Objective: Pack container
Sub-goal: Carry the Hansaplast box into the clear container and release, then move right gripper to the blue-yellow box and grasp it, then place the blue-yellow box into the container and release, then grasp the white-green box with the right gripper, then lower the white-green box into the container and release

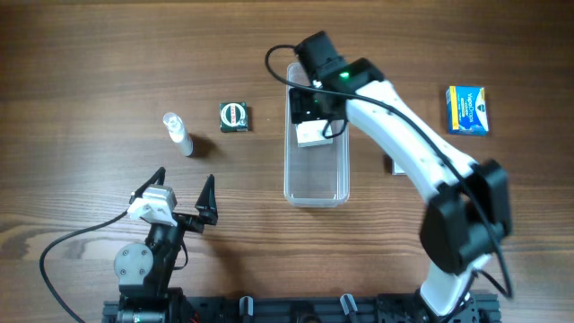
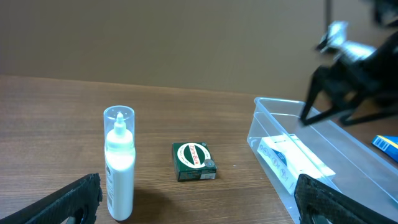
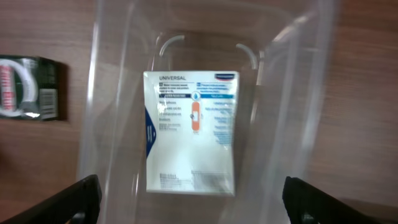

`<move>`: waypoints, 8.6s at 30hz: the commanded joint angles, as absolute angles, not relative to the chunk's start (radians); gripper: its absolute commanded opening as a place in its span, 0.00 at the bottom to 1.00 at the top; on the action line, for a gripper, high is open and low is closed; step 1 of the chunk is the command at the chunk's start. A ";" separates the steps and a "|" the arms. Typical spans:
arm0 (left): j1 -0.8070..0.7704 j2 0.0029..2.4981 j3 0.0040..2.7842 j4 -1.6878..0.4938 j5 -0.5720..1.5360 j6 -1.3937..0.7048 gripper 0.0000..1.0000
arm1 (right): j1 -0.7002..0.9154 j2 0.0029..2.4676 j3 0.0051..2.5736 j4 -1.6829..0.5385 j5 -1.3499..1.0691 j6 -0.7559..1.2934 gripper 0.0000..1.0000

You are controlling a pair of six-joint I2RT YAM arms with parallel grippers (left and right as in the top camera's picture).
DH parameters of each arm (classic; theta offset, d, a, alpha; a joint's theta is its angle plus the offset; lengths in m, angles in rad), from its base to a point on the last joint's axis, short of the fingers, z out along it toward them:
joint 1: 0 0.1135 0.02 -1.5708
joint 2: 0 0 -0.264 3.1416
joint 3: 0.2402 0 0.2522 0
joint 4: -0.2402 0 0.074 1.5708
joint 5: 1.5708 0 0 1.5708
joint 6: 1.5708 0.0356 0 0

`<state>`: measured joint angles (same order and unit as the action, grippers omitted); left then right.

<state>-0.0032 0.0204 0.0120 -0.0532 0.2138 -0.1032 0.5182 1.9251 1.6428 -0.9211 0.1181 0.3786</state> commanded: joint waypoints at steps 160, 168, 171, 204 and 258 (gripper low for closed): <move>0.005 0.016 0.006 -0.057 0.208 -0.113 1.00 | -0.099 1.830 1.086 -0.867 -0.032 1.309 1.00; 0.005 0.016 0.006 -0.057 0.208 -0.113 1.00 | -0.099 1.858 1.086 -0.793 -0.040 1.283 1.00; 0.005 0.016 0.006 -0.057 0.208 -0.113 1.00 | -0.099 1.859 1.086 -0.770 -0.047 1.283 1.00; 0.005 0.016 0.006 -0.057 0.208 -0.113 1.00 | -0.098 1.859 1.021 -0.746 -0.061 1.285 0.53; 0.005 0.016 0.006 -0.057 0.208 -0.113 1.00 | 0.586 1.646 1.265 -0.968 -0.027 0.587 0.52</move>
<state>-0.0032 0.0204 0.0120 -0.0536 0.2138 -0.1032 0.5785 1.6356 1.2465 -0.9714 -0.0185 0.5617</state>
